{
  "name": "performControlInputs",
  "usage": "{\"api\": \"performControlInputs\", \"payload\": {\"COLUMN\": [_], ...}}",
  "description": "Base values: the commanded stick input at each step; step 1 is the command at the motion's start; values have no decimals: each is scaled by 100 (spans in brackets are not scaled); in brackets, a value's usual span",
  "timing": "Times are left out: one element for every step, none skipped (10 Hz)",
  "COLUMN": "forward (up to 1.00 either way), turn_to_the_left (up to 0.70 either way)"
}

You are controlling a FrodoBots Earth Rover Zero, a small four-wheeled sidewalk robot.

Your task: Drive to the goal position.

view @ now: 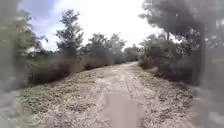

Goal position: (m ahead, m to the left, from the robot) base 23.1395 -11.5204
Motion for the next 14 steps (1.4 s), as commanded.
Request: {"api": "performControlInputs", "payload": {"forward": [85, 85, 85, 85, 85, 85, 85, 85, 85, 85, 85, 85, 85, 85], "turn_to_the_left": [0, 0, 0, 0, 0, 0, 0, 0, 0, 0, 0, 0, 0, 0]}}
